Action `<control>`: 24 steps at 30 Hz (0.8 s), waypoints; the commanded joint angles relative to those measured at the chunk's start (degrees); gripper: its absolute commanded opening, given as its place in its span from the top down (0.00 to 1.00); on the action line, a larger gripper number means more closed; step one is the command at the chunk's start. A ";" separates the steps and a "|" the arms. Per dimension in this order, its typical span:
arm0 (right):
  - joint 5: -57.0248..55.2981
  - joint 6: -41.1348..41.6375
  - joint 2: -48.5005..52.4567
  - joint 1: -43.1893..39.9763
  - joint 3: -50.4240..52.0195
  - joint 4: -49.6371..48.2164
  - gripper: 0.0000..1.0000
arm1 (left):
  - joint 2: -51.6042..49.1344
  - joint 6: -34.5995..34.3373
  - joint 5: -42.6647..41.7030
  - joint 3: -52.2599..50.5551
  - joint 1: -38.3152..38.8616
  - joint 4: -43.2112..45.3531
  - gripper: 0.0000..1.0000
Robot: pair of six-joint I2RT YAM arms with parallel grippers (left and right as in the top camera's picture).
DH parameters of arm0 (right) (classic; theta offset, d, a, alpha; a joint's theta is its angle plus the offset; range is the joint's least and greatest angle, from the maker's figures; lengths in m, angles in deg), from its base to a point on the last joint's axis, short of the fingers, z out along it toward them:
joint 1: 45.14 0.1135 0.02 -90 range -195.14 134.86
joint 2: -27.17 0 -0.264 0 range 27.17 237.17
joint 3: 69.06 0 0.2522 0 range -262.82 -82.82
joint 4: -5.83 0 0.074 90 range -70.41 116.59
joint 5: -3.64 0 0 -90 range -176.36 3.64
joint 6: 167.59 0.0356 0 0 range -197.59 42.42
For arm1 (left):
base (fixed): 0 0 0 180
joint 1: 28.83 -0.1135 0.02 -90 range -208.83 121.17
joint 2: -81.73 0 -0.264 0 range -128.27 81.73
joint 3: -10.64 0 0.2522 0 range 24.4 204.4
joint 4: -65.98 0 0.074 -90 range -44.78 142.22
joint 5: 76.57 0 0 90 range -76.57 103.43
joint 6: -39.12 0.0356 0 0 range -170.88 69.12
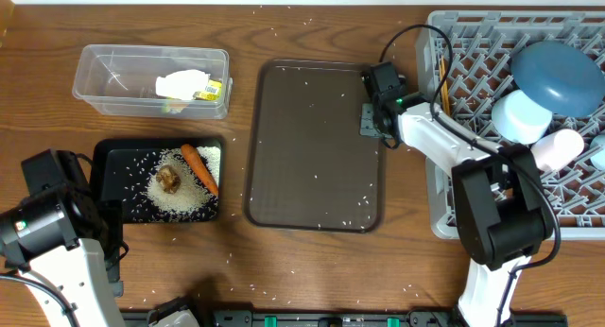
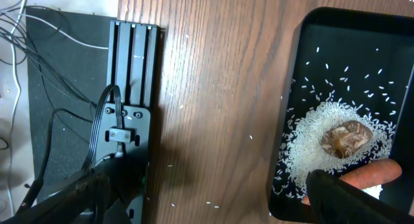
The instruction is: Sort waste into correct bins and load items into the dishwasher rack
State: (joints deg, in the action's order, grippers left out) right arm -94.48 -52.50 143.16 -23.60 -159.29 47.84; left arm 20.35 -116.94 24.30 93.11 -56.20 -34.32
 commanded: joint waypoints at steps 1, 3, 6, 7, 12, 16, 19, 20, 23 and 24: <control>4.52 -5.95 -2.23 -1.38 -0.39 0.24 0.71 | -0.02 -0.68 0.61 0.13 -0.35 -0.17 0.02; 4.57 -6.51 -2.99 -1.38 -1.44 1.75 0.71 | -0.02 -0.68 0.63 0.13 -0.35 -0.17 0.02; 4.44 -8.57 -5.92 -1.31 -3.34 4.13 0.62 | -0.02 -0.68 0.61 0.13 -0.35 -0.17 0.02; 3.96 -8.66 -7.15 -1.31 -3.87 4.90 0.48 | -0.02 -0.68 0.63 0.13 -0.35 -0.17 0.02; 1.55 -8.63 -15.85 -1.33 -5.40 9.20 0.07 | -0.02 -0.68 0.61 0.13 -0.35 -0.17 0.02; 6.69 -8.59 -24.68 -1.09 -5.40 13.88 0.04 | -0.02 -0.68 0.63 0.13 -0.35 -0.17 0.02; 11.69 -8.35 -31.19 -0.22 -5.38 18.69 0.05 | -0.02 -0.68 0.63 0.13 -0.35 -0.17 0.02; 11.82 -7.74 -32.98 0.28 -5.38 20.50 0.05 | -0.02 -0.68 0.63 0.13 -0.35 -0.17 0.02; 11.30 -6.43 -38.23 2.40 -5.05 26.49 0.04 | -0.02 -0.68 0.63 0.13 -0.35 -0.17 0.02; 11.04 -6.43 -40.39 3.65 -4.63 29.05 0.01 | -0.02 -0.68 0.63 0.13 -0.35 -0.17 0.02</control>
State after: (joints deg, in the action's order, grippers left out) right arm -85.10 -59.89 106.96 -22.60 -163.88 73.94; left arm 20.35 -116.94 24.30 93.11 -56.20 -34.32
